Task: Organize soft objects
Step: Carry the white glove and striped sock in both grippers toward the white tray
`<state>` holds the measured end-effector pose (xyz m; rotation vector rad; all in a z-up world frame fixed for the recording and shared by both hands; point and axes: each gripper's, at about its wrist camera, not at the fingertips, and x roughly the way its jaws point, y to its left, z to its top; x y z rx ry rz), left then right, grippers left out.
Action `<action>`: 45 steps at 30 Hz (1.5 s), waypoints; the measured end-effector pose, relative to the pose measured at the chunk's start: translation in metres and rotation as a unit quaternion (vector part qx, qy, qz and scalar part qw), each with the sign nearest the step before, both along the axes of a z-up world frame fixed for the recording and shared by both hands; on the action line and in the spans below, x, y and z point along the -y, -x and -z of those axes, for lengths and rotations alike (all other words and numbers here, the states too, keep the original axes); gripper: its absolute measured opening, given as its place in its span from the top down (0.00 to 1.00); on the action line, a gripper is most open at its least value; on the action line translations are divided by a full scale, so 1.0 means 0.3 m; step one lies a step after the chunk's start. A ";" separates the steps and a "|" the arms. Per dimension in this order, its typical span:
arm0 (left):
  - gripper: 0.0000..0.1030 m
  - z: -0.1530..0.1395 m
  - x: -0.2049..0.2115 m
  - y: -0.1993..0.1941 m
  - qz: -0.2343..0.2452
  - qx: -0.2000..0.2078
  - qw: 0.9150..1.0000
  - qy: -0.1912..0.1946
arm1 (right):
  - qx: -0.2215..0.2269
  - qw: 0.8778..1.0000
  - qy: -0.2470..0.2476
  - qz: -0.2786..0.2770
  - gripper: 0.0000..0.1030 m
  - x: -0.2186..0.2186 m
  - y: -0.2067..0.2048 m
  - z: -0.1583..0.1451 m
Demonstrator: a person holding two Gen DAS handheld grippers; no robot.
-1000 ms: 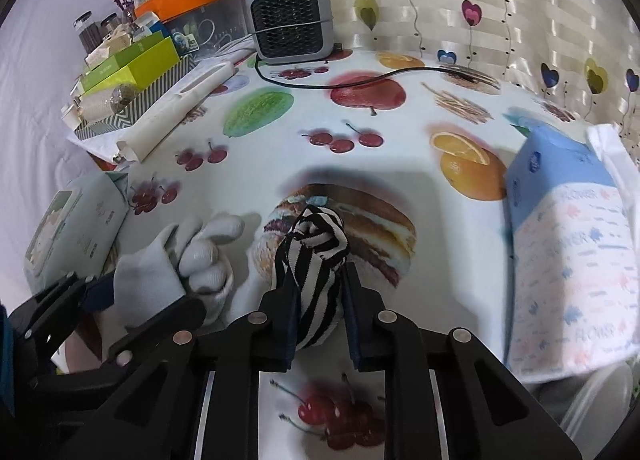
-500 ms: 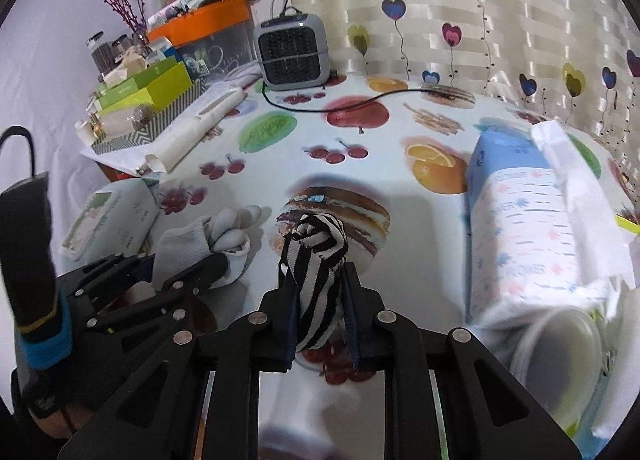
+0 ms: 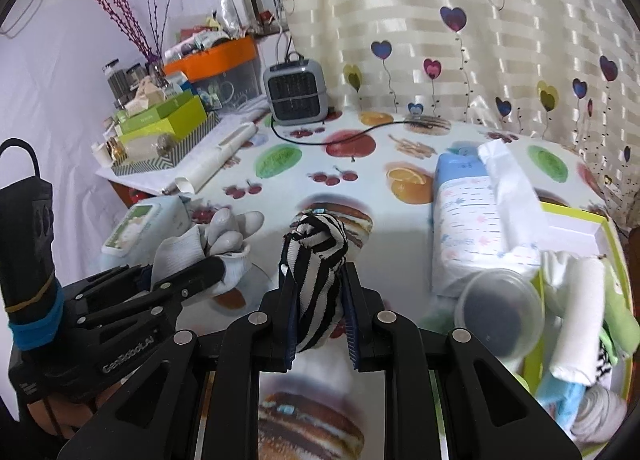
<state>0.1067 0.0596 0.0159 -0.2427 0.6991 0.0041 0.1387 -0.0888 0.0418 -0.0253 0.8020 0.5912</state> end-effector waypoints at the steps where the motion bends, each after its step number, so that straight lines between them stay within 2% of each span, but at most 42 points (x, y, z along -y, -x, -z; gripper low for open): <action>1: 0.75 -0.011 0.014 0.010 0.004 0.004 1.000 0.000 | 0.002 1.000 -0.002 0.001 0.80 0.008 0.008 -0.006; 17: 0.74 -0.125 0.193 0.106 0.051 0.043 0.998 -0.008 | 0.048 0.998 -0.006 0.041 0.80 0.157 0.157 -0.106; 45: 0.74 -0.174 0.389 0.109 0.112 0.053 0.992 -0.020 | 0.064 0.994 -0.023 0.085 0.80 0.345 0.220 -0.135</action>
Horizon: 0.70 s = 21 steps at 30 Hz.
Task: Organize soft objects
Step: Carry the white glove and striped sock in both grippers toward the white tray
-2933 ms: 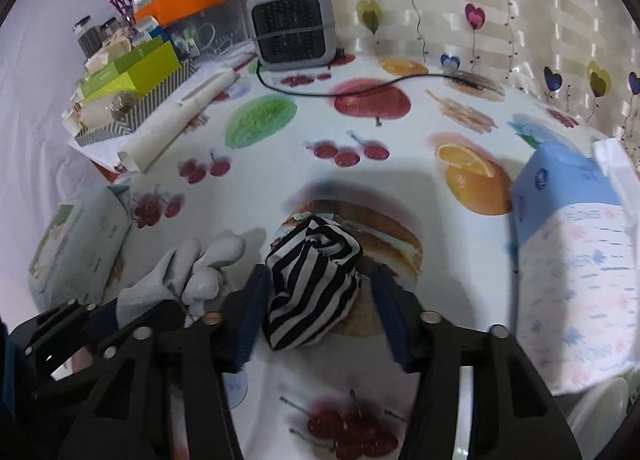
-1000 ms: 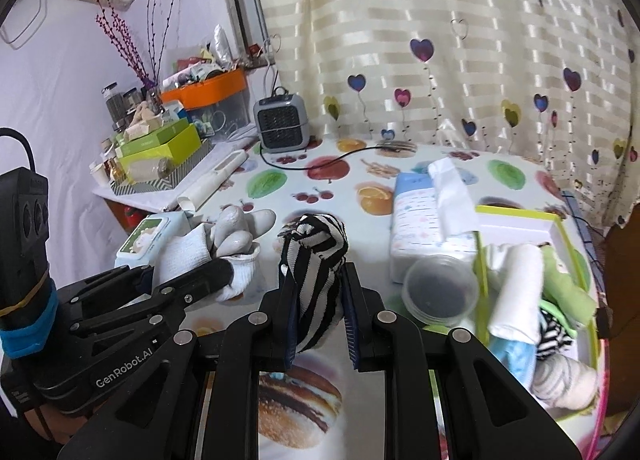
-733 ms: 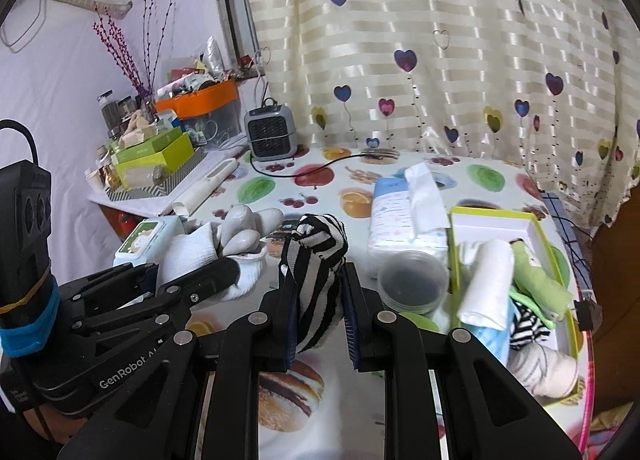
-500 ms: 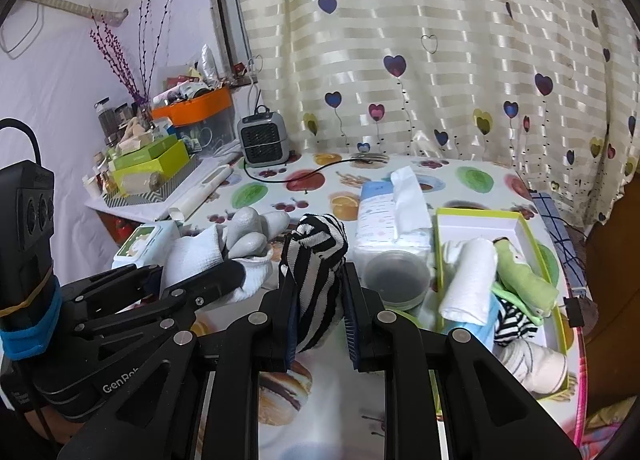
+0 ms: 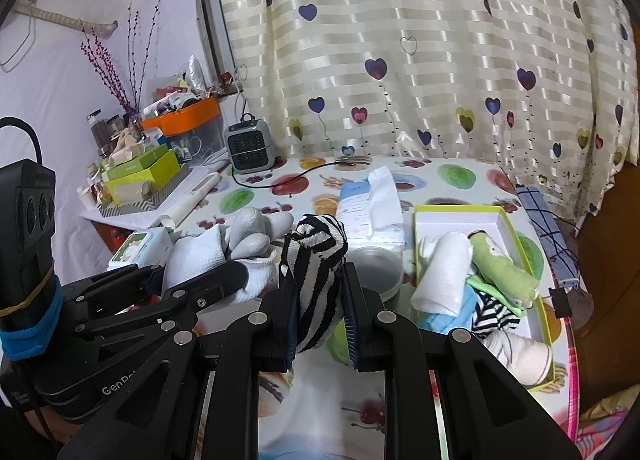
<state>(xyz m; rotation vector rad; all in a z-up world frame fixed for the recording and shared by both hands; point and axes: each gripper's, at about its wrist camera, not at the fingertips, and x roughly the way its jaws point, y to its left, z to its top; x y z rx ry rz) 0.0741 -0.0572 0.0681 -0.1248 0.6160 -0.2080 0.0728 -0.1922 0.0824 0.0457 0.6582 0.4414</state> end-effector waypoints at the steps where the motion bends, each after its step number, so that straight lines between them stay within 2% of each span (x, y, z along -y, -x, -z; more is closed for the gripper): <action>1: 0.74 -0.002 0.004 0.000 0.001 0.001 1.000 0.000 | 0.000 1.000 -0.001 0.001 0.80 0.007 0.001 -0.001; 21: 0.74 -0.022 0.127 -0.012 0.035 0.007 0.999 0.003 | 0.004 0.999 -0.019 0.050 0.80 0.176 0.025 -0.011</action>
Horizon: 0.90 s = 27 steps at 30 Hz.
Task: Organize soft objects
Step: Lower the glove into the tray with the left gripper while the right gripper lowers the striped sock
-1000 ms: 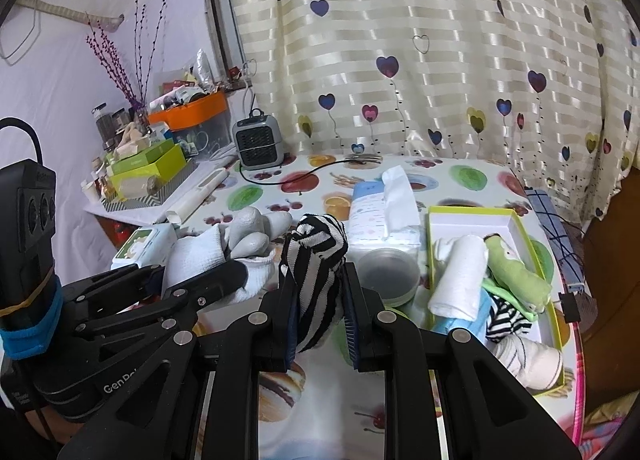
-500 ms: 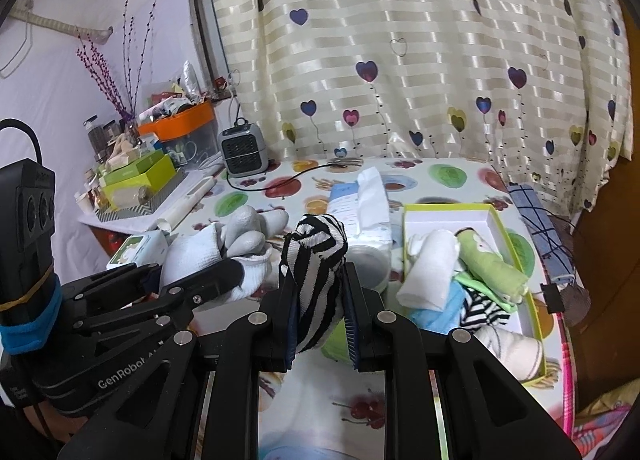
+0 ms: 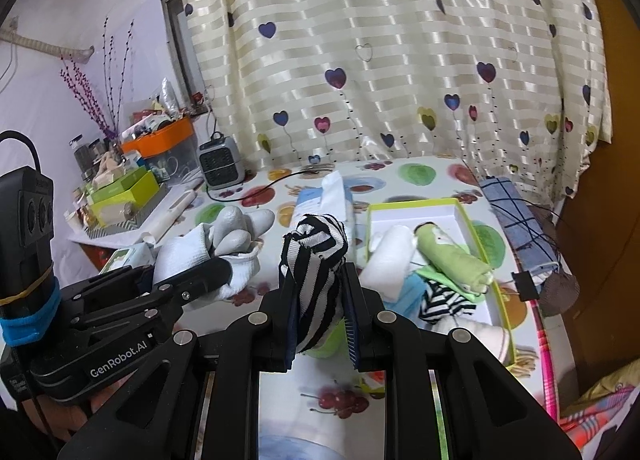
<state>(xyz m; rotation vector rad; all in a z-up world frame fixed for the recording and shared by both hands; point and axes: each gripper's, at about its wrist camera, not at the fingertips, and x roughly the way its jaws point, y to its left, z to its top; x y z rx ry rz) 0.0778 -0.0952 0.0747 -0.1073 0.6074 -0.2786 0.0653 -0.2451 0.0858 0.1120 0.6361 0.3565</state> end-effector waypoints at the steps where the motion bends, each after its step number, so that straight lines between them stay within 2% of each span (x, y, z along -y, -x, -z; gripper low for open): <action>1: 0.74 0.000 0.005 -0.002 0.001 0.000 1.000 0.000 | 0.000 1.000 0.000 0.002 0.80 0.007 -0.002 0.000; 16: 0.74 0.016 0.080 -0.060 0.020 -0.009 1.000 -0.006 | -0.012 0.998 -0.012 0.062 0.80 0.173 -0.050 0.025; 27: 0.74 0.048 0.191 -0.145 0.046 -0.026 0.998 -0.023 | -0.066 0.995 -0.014 0.078 0.80 0.243 -0.180 0.172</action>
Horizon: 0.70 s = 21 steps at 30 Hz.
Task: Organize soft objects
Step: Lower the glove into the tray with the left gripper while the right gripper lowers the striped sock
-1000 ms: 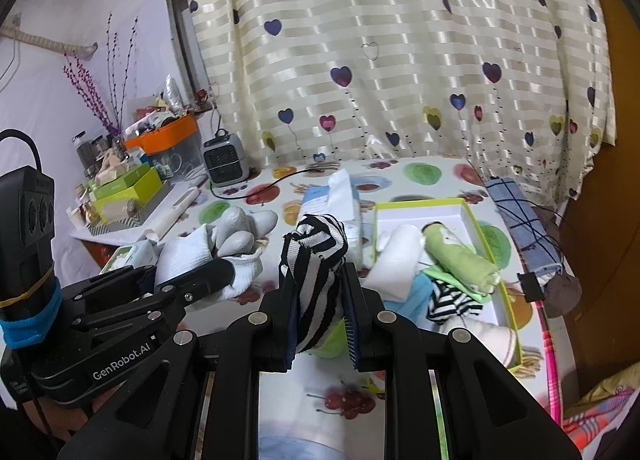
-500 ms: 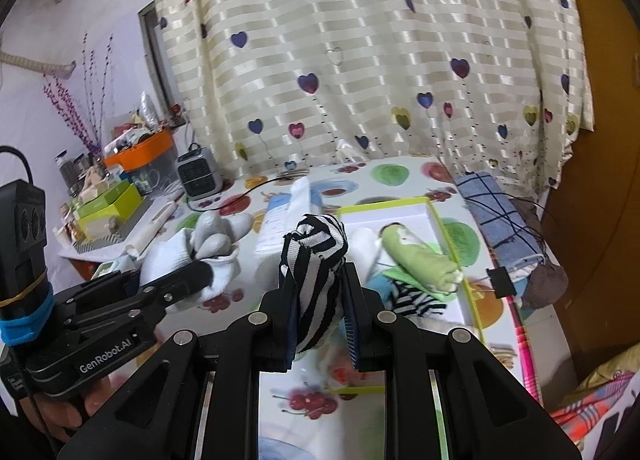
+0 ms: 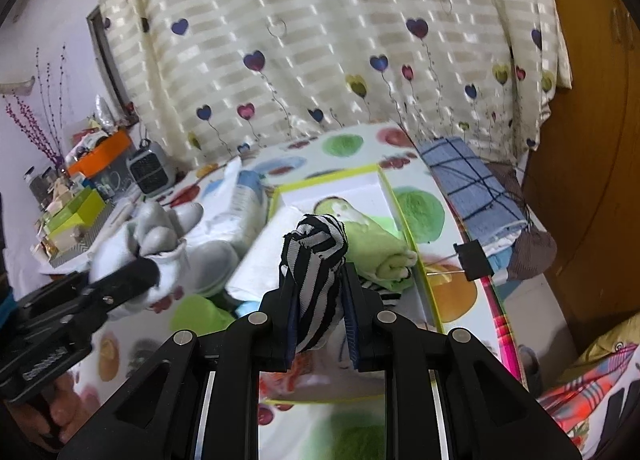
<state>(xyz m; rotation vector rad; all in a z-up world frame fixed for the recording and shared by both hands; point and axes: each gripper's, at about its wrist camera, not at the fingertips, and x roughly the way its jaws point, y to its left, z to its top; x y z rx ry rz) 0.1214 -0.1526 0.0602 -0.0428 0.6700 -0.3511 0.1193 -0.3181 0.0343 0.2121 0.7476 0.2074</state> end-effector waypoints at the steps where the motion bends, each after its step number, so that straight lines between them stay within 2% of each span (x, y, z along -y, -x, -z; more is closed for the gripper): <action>1: 0.74 0.002 0.010 -0.009 0.001 -0.001 1.000 -0.003 | -0.005 1.000 -0.002 -0.001 0.80 0.003 -0.015 0.015; 9: 0.74 0.027 0.082 -0.069 0.013 -0.012 1.000 -0.018 | -0.048 0.999 -0.004 -0.022 0.79 0.006 -0.091 0.116; 12: 0.74 0.039 0.108 -0.093 0.018 -0.016 0.999 -0.021 | -0.042 0.999 0.006 -0.030 0.72 0.004 -0.084 0.116; 14: 0.74 0.048 0.127 -0.109 0.021 -0.020 0.999 -0.022 | -0.037 0.999 0.009 -0.033 0.59 0.009 -0.077 0.111; 15: 0.74 0.051 0.134 -0.115 0.022 -0.021 0.999 -0.022 | -0.031 0.999 0.008 -0.033 0.56 0.014 -0.069 0.103; 21: 0.72 0.086 0.194 -0.172 0.037 -0.033 0.998 -0.024 | -0.015 1.000 0.014 -0.023 0.56 0.046 -0.041 0.070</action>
